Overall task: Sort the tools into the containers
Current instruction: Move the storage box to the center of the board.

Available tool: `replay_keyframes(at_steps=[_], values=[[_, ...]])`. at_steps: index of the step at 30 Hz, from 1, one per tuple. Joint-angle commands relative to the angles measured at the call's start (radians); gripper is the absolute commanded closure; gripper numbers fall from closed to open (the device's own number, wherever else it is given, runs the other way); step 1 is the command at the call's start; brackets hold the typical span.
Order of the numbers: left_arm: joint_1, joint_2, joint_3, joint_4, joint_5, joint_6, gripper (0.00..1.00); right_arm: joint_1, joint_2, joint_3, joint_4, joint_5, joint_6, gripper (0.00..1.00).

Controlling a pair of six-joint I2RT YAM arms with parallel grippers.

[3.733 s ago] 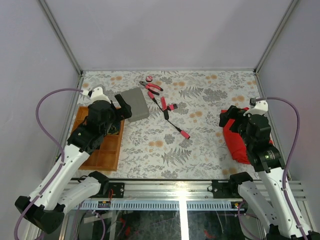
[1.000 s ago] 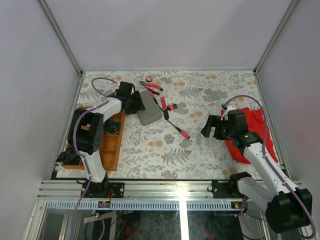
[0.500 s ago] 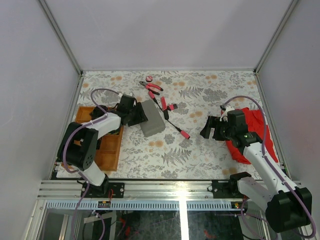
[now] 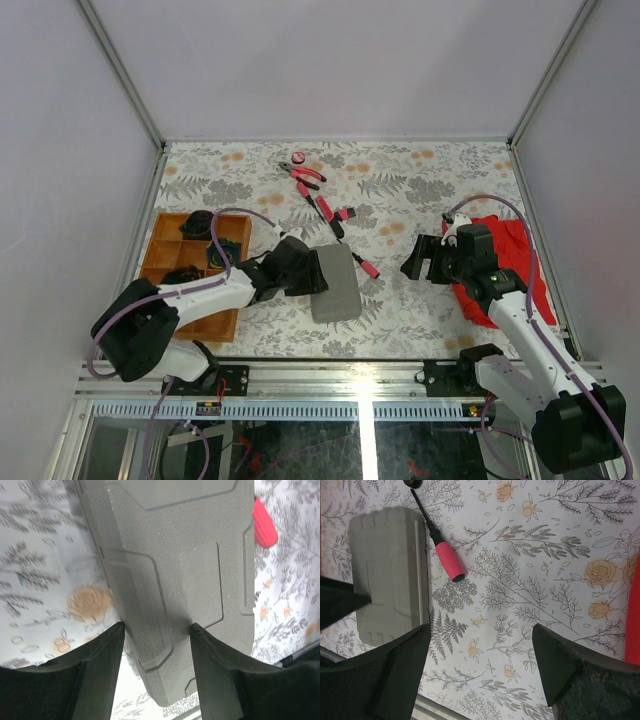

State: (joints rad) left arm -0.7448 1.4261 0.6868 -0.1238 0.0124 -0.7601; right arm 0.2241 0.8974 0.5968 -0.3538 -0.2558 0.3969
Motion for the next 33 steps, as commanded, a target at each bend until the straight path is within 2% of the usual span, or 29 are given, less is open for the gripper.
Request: replay_keyframes(at_steps=[1, 5, 10, 14, 19, 26, 33], values=[[-0.058, -0.045, -0.060, -0.088, -0.086, -0.089, 0.47, -0.005, -0.016, -0.003, 0.026, -0.027, 0.013, 0.12], [-0.058, -0.122, -0.042, -0.141, -0.171, -0.087, 0.40, -0.004, -0.032, -0.013, 0.039, -0.026, 0.017, 0.11], [-0.057, -0.225, 0.019, -0.195, -0.289, -0.027, 0.28, -0.004, -0.052, 0.005, 0.023, 0.077, -0.033, 0.00], [-0.055, -0.284, 0.051, -0.204, -0.379, 0.000, 0.16, -0.004, -0.065, 0.001, 0.046, 0.177, -0.050, 0.01], [-0.055, -0.338, 0.041, -0.159, -0.473, 0.004, 0.00, -0.004, -0.051, -0.027, 0.126, 0.173, 0.014, 0.01], [-0.054, -0.372, -0.021, -0.135, -0.595, -0.065, 0.00, -0.004, 0.024, -0.034, 0.202, 0.154, 0.073, 0.01], [-0.037, -0.330, 0.010, -0.175, -0.579, -0.024, 0.00, -0.004, 0.100, -0.024, 0.249, 0.139, 0.114, 0.01]])
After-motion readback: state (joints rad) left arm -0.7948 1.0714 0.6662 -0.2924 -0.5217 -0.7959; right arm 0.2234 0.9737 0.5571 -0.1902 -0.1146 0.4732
